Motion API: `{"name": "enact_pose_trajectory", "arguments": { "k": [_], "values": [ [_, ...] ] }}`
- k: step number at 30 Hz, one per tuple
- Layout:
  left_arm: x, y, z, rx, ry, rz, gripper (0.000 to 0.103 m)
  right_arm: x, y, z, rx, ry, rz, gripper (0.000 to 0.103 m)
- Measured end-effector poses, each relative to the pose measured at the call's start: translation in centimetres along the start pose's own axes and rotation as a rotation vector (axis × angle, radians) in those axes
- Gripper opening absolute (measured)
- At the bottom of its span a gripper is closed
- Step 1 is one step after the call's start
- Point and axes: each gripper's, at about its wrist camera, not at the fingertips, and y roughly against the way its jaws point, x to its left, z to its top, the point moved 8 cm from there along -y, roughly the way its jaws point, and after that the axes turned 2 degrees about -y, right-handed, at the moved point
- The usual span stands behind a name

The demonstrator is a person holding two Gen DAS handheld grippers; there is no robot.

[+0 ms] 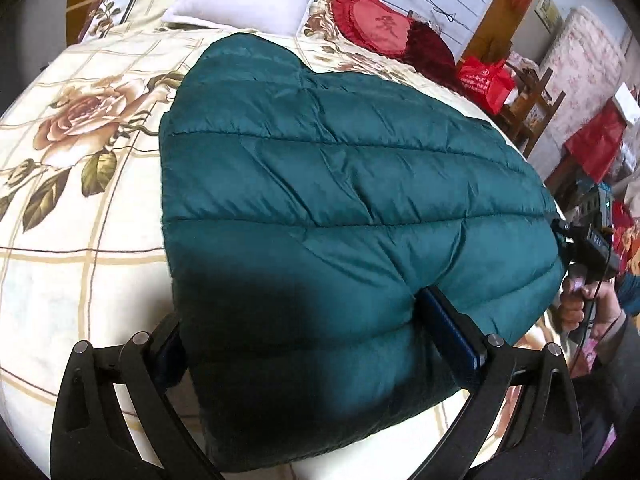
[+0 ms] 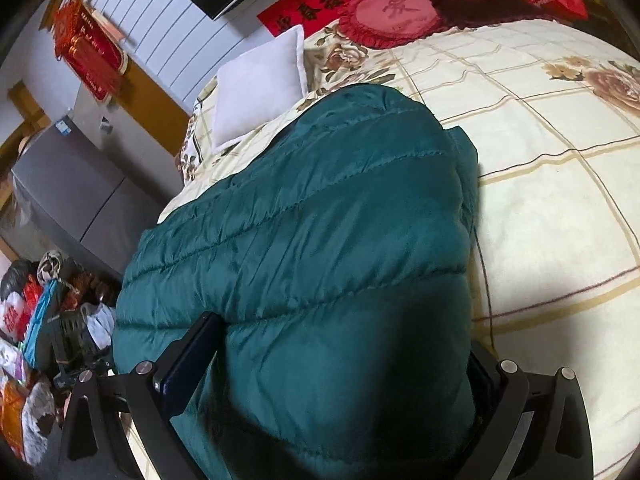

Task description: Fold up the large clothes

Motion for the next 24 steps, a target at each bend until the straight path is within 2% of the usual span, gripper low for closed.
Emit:
{"name": "enact_pose_trajectory", "arguments": {
  "k": [1, 3, 5, 8, 9, 10, 13, 17, 19, 24],
  "values": [
    [0.0, -0.1, -0.1, -0.002, -0.002, 0.003, 0.099, 0.4, -0.2, 0.0, 0.014, 0.011, 0.006, 0.103],
    [-0.6, -0.2, 0.0, 0.0, -0.013, 0.001, 0.085, 0.7, -0.6, 0.1, 0.033, 0.025, 0.028, 0.103],
    [-1.4, 0.2, 0.3, -0.018, -0.051, 0.021, 0.073, 1.0, -0.8, 0.3, 0.039, 0.06, 0.023, 0.096],
    [-1.8, 0.7, 0.7, -0.059, -0.065, 0.059, 0.058, 2.2, -0.5, 0.8, 0.019, 0.142, -0.004, 0.077],
    [-1.9, 1.1, 1.1, -0.085, -0.07, 0.076, 0.053, 2.7, -0.2, 1.1, 0.005, 0.175, -0.015, 0.067],
    [-1.9, 1.3, 1.4, -0.105, -0.08, 0.09, 0.051, 3.2, 0.2, 1.4, -0.013, 0.197, -0.019, 0.059],
    [-2.7, 2.0, 2.3, -0.174, -0.119, 0.138, 0.047, 4.4, 1.4, 2.4, -0.078, 0.275, -0.055, 0.051],
    [-3.0, 1.5, 3.4, -0.222, -0.135, 0.16, 0.047, 4.8, 2.0, 3.7, -0.153, 0.313, -0.108, 0.048],
    [-3.2, 1.5, 4.0, -0.245, -0.127, 0.159, 0.043, 4.6, 2.1, 4.6, -0.184, 0.306, -0.133, 0.047],
    [-4.7, 5.4, 7.2, -0.408, -0.108, 0.122, 0.037, 6.0, 3.9, 6.9, -0.271, 0.305, -0.11, 0.042]
  ]
}}
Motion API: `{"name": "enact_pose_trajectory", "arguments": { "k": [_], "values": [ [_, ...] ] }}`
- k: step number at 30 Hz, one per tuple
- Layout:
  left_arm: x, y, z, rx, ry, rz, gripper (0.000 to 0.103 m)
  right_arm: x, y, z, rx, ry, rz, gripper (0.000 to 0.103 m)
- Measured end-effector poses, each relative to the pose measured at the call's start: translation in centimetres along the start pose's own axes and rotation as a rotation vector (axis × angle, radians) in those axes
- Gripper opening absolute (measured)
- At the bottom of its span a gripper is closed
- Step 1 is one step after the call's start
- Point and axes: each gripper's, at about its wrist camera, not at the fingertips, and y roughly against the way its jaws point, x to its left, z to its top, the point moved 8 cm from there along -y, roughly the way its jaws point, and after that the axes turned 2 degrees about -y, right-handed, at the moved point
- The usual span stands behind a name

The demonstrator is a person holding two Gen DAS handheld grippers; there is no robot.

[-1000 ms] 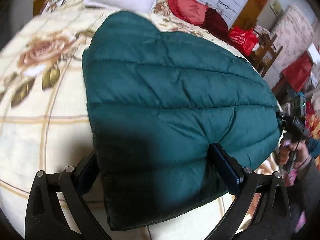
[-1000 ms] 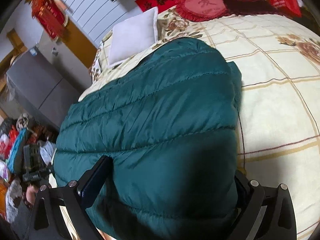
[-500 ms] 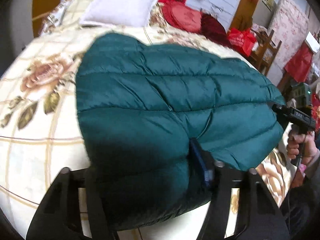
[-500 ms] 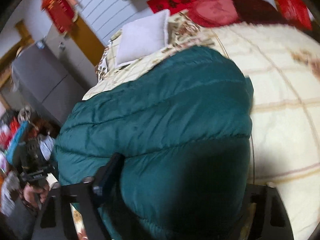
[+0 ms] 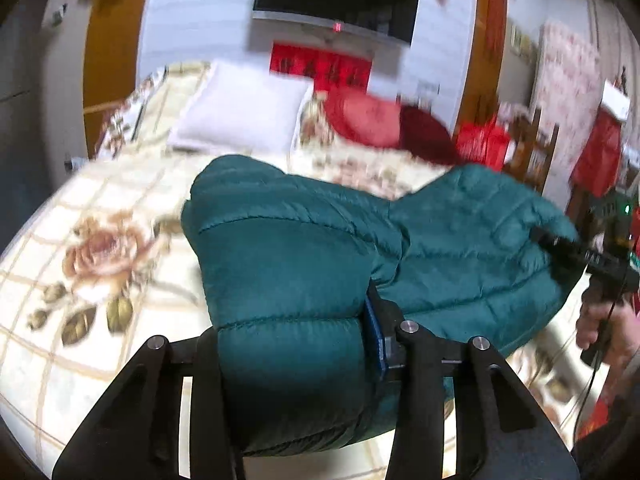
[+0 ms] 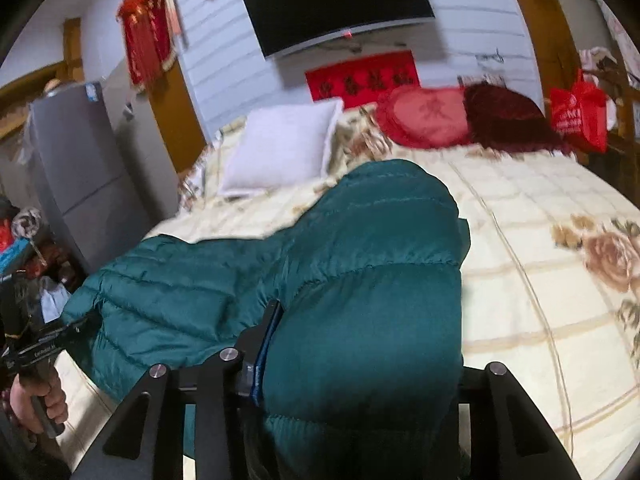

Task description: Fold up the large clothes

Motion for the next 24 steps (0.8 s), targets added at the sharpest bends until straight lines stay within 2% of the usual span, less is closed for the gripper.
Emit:
{"name": "enact_pose_trajectory", "arguments": {
  "k": [7, 8, 11, 14, 16, 17, 18, 19, 20, 22, 23, 24],
  "values": [
    [0.9, 0.1, 2.7, -0.08, 0.025, 0.001, 0.033, 2.4, 1.9, 4.4, -0.114, 0.045, 0.061, 0.037],
    [0.9, -0.3, 2.8, -0.08, 0.032, -0.01, 0.029, 2.5, 1.9, 4.6, -0.122, 0.045, 0.064, 0.037],
    [0.6, -1.7, 2.0, -0.031, 0.034, -0.014, 0.029, 1.9, 0.9, 4.7, -0.109, 0.026, 0.055, 0.036],
    [0.3, -2.2, 0.6, 0.039, 0.029, -0.004, 0.029, 0.8, -0.7, 2.9, -0.034, 0.011, 0.045, 0.036],
    [0.5, -2.5, -0.4, 0.094, 0.032, -0.004, 0.035, 0.1, -0.8, 1.8, -0.006, -0.011, 0.039, 0.038],
    [1.0, -2.8, -1.1, 0.138, 0.038, 0.001, 0.045, -0.5, -0.8, 1.3, 0.015, -0.04, 0.044, 0.039],
    [1.3, -3.1, -2.0, 0.178, 0.052, 0.001, 0.05, -1.2, -1.0, 0.7, 0.052, -0.084, 0.042, 0.045],
    [1.9, -3.3, -3.0, 0.219, 0.085, -0.018, 0.05, -1.7, -1.1, 0.1, 0.081, -0.121, 0.041, 0.056],
    [2.2, -3.1, -3.8, 0.238, 0.123, -0.051, 0.051, -2.2, -1.3, -0.7, 0.119, -0.172, 0.06, 0.061],
    [2.8, -2.5, -4.8, 0.273, 0.151, -0.083, 0.064, -3.2, -1.3, -2.2, 0.175, -0.274, 0.117, 0.074],
    [3.1, -2.1, -5.0, 0.273, 0.149, -0.071, 0.074, -3.8, -1.3, -2.7, 0.196, -0.318, 0.132, 0.076],
    [3.8, -1.3, -5.0, 0.262, 0.151, -0.063, 0.078, -4.2, -1.3, -3.2, 0.218, -0.359, 0.15, 0.076]
  ]
}}
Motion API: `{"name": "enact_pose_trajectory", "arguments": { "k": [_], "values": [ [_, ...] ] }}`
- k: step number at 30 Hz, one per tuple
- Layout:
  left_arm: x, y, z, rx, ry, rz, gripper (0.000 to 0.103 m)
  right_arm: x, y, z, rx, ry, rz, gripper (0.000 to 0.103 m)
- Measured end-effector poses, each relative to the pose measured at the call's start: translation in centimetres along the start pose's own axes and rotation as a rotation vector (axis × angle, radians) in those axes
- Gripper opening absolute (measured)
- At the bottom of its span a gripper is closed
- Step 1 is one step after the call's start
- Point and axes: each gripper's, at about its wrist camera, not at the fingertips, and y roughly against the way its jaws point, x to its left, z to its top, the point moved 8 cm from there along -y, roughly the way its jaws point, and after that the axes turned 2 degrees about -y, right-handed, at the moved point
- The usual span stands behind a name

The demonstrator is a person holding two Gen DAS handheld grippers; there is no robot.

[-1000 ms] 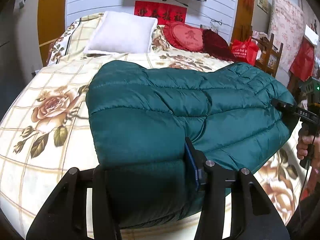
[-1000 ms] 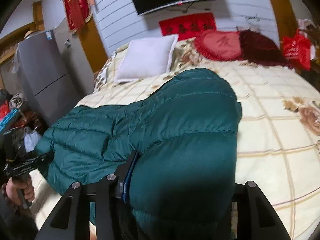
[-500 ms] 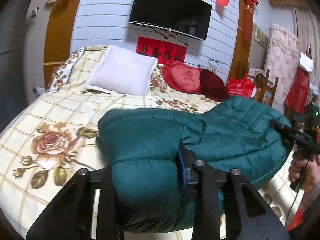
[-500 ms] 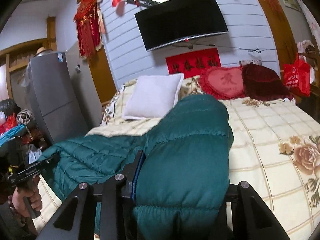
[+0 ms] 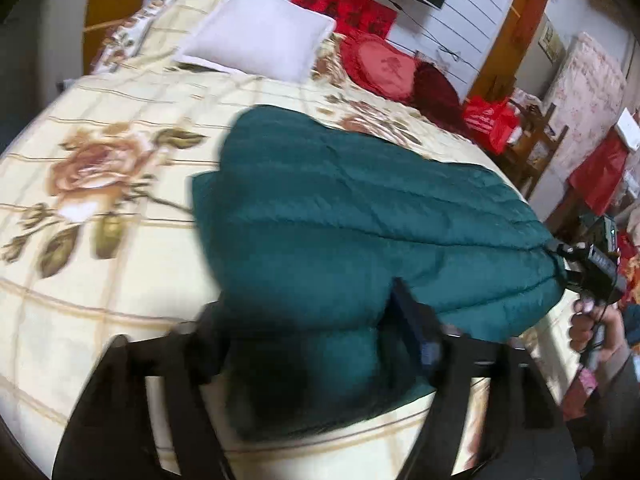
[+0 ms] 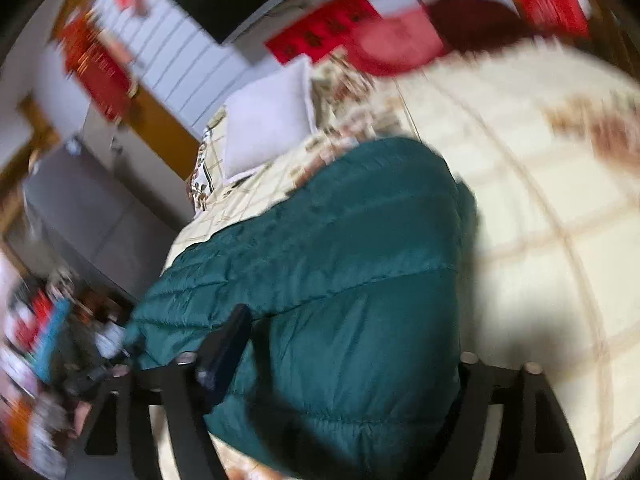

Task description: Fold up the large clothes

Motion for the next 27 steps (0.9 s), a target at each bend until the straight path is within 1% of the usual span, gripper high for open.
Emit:
{"name": "enact_pose_trajectory", "arguments": {
  "k": [1, 2, 3, 4, 5, 6, 7, 8, 10, 11, 12, 13, 15, 16, 18, 20, 21, 22, 23, 25, 27],
  "values": [
    [0.5, 0.7, 0.1, -0.007, 0.018, -0.022, 0.078, -1.0, 0.3, -0.1, 0.02, -0.064, 0.013, 0.076],
    [1.2, 1.5, 0.2, -0.024, 0.057, -0.044, 0.078, -1.6, 0.8, 0.1, 0.014, -0.104, 0.018, 0.076],
    [2.3, 2.4, 0.8, -0.064, 0.115, -0.057, 0.079, -2.3, 1.5, 0.6, -0.007, -0.137, 0.017, 0.078],
    [3.3, 3.0, 1.5, -0.1, 0.17, -0.068, 0.08, -3.3, 2.6, 1.7, -0.059, -0.172, -0.002, 0.085],
    [4.3, 2.9, 2.2, -0.115, 0.216, -0.069, 0.084, -3.9, 3.5, 2.6, -0.101, -0.187, -0.031, 0.09],
    [4.7, 2.6, 2.9, -0.113, 0.237, -0.06, 0.085, -4.5, 4.1, 3.7, -0.139, -0.202, -0.062, 0.098],
    [5.0, 1.9, 3.4, -0.099, 0.252, -0.057, 0.085, -4.8, 4.3, 4.4, -0.159, -0.219, -0.074, 0.101],
    [5.0, 1.2, 3.9, -0.079, 0.259, -0.072, 0.085, -4.8, 4.1, 5.0, -0.157, -0.236, -0.067, 0.102],
    [4.3, -0.5, 4.2, -0.017, 0.249, -0.091, 0.085, -4.7, 2.4, 5.4, -0.06, -0.241, -0.075, 0.102],
    [3.4, -1.5, 4.2, 0.019, 0.206, -0.093, 0.085, -4.5, 1.3, 5.5, -0.006, -0.231, -0.096, 0.102],
    [2.8, -2.0, 4.1, 0.037, 0.176, -0.089, 0.085, -4.4, 0.5, 5.3, 0.041, -0.211, -0.113, 0.102],
    [2.6, -2.7, 4.0, 0.053, 0.153, -0.07, 0.085, -4.1, -0.4, 5.3, 0.071, -0.181, -0.129, 0.102],
    [3.2, -3.7, 3.6, 0.076, 0.146, -0.017, 0.087, -3.5, -1.7, 4.9, 0.115, -0.115, -0.169, 0.102],
    [3.6, -4.1, 3.2, 0.091, 0.152, -0.003, 0.088, -3.5, -2.6, 4.7, 0.141, -0.089, -0.2, 0.102],
    [4.1, -5.3, 2.3, 0.125, 0.161, 0.003, 0.095, -4.2, -4.1, 3.9, 0.201, -0.065, -0.254, 0.102],
    [5.0, -6.1, 1.5, 0.146, 0.195, -0.004, 0.103, -5.1, -4.7, 3.1, 0.231, -0.074, -0.247, 0.102],
    [5.4, -6.3, 1.2, 0.151, 0.228, -0.037, 0.103, -5.5, -4.8, 2.8, 0.247, -0.083, -0.235, 0.102],
    [5.7, -6.3, 1.2, 0.135, 0.253, -0.07, 0.103, -5.5, -5.3, 2.4, 0.271, -0.094, -0.209, 0.103],
    [5.8, -6.4, 1.3, 0.134, 0.246, -0.067, 0.103, -5.3, -5.7, 2.0, 0.295, -0.095, -0.168, 0.103],
    [5.5, -6.9, 1.6, 0.139, 0.218, -0.056, 0.103, -4.7, -6.2, 2.2, 0.304, -0.042, -0.152, 0.103],
    [5.1, -7.4, 1.9, 0.135, 0.206, -0.058, 0.103, -4.2, -6.7, 2.2, 0.314, -0.016, -0.132, 0.103]
  ]
}}
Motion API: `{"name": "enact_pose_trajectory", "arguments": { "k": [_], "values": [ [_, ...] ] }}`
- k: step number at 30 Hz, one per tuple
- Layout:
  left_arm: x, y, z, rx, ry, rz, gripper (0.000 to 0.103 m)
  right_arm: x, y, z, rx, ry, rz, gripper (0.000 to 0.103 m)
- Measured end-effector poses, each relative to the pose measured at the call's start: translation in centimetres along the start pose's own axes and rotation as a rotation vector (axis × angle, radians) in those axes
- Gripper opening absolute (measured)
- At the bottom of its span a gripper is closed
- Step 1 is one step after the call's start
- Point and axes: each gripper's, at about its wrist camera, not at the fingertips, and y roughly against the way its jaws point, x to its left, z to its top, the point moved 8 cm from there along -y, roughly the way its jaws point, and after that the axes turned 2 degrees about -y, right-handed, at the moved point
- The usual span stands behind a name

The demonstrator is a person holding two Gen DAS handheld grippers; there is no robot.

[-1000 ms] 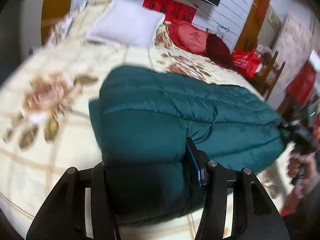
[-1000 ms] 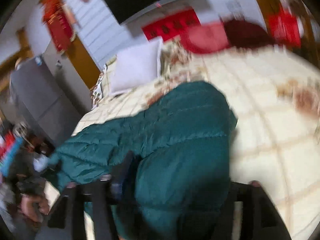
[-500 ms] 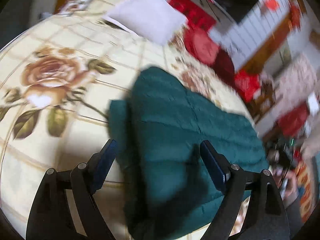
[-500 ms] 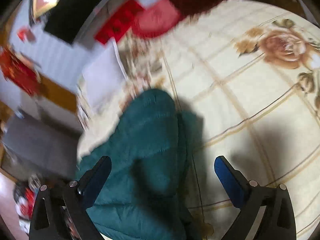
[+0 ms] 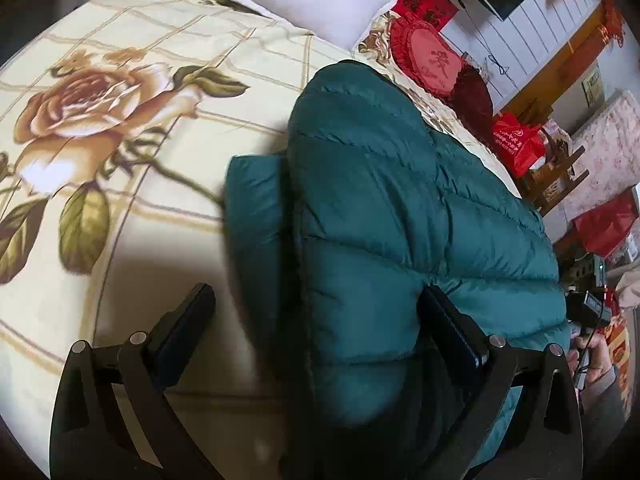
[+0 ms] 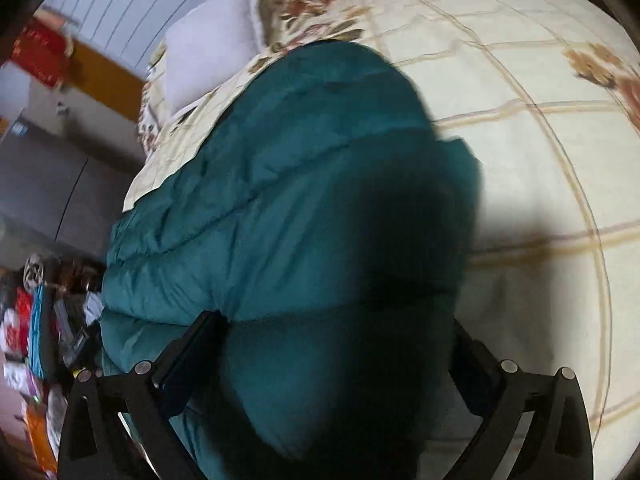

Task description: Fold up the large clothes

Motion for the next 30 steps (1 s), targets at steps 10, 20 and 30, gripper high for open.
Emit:
{"name": "enact_pose_trajectory", "arguments": {
  "k": [10, 20, 30],
  "values": [
    [-4.2, 1.7, 1.4, -0.139, -0.216, 0.056, 0.036, 1.8, 0.6, -1.1, -0.098, 0.179, 0.048, 0.058],
    [-7.1, 8.2, 4.2, -0.34, -0.317, 0.122, 0.028, 6.2, 8.7, -1.8, -0.311, 0.401, -0.06, 0.033],
    [-3.2, 5.5, 7.6, -0.273, -0.251, 0.157, 0.028, 8.5, 7.6, 2.2, -0.327, 0.453, -0.06, 0.033]
  ]
}}
